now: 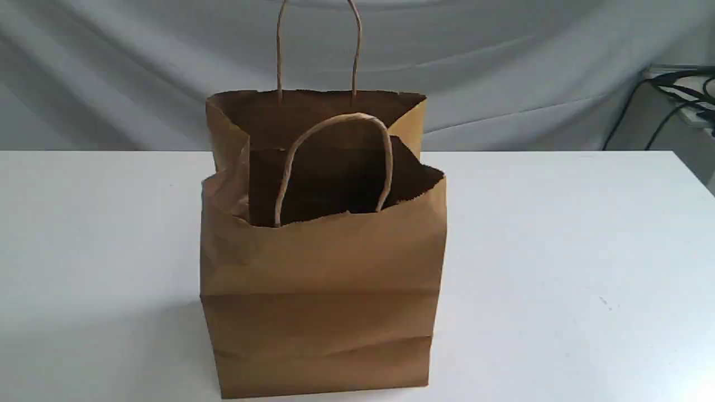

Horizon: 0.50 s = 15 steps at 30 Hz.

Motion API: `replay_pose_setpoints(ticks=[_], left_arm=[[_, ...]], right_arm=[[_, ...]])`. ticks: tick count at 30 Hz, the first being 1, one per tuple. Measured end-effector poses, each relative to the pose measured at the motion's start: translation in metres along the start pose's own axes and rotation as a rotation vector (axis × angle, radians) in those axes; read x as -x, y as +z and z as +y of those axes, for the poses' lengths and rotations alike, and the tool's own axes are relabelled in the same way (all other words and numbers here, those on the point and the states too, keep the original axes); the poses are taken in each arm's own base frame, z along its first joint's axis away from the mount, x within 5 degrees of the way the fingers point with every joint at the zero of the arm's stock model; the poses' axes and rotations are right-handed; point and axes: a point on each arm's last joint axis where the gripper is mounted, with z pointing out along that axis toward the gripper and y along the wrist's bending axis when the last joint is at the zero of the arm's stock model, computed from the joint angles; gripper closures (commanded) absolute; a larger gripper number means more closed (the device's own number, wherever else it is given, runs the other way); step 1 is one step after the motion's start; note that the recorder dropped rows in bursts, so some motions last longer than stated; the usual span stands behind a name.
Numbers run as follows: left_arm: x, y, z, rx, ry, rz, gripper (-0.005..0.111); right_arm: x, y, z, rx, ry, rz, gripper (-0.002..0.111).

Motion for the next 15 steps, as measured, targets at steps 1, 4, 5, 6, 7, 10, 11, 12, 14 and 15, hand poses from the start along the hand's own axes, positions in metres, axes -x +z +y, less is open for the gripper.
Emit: replay_pose_setpoints(ticks=[1, 4, 5, 6, 7, 10, 11, 12, 14, 15], left_arm=[[0.0, 0.0, 0.0, 0.0, 0.0, 0.0, 0.107], [0.0, 0.0, 0.0, 0.0, 0.0, 0.0, 0.107], [0.0, 0.0, 0.0, 0.0, 0.0, 0.0, 0.107], [0.0, 0.0, 0.0, 0.0, 0.0, 0.0, 0.107], [0.0, 0.0, 0.0, 0.0, 0.0, 0.0, 0.107], [0.0, 0.0, 0.0, 0.0, 0.0, 0.0, 0.107], [0.0, 0.0, 0.0, 0.0, 0.0, 0.0, 0.107], [0.0, 0.0, 0.0, 0.0, 0.0, 0.0, 0.107], [0.0, 0.0, 0.0, 0.0, 0.0, 0.0, 0.107], [0.0, 0.0, 0.0, 0.0, 0.0, 0.0, 0.107]], right_arm=[[0.0, 0.0, 0.0, 0.0, 0.0, 0.0, 0.108], [0.0, 0.0, 0.0, 0.0, 0.0, 0.0, 0.108], [0.0, 0.0, 0.0, 0.0, 0.0, 0.0, 0.108], [0.0, 0.0, 0.0, 0.0, 0.0, 0.0, 0.108], [0.0, 0.0, 0.0, 0.0, 0.0, 0.0, 0.108], [0.0, 0.0, 0.0, 0.0, 0.0, 0.0, 0.108], [0.0, 0.0, 0.0, 0.0, 0.0, 0.0, 0.108], [0.0, 0.0, 0.0, 0.0, 0.0, 0.0, 0.108], [0.0, 0.0, 0.0, 0.0, 0.0, 0.0, 0.108], [0.0, 0.0, 0.0, 0.0, 0.0, 0.0, 0.108]])
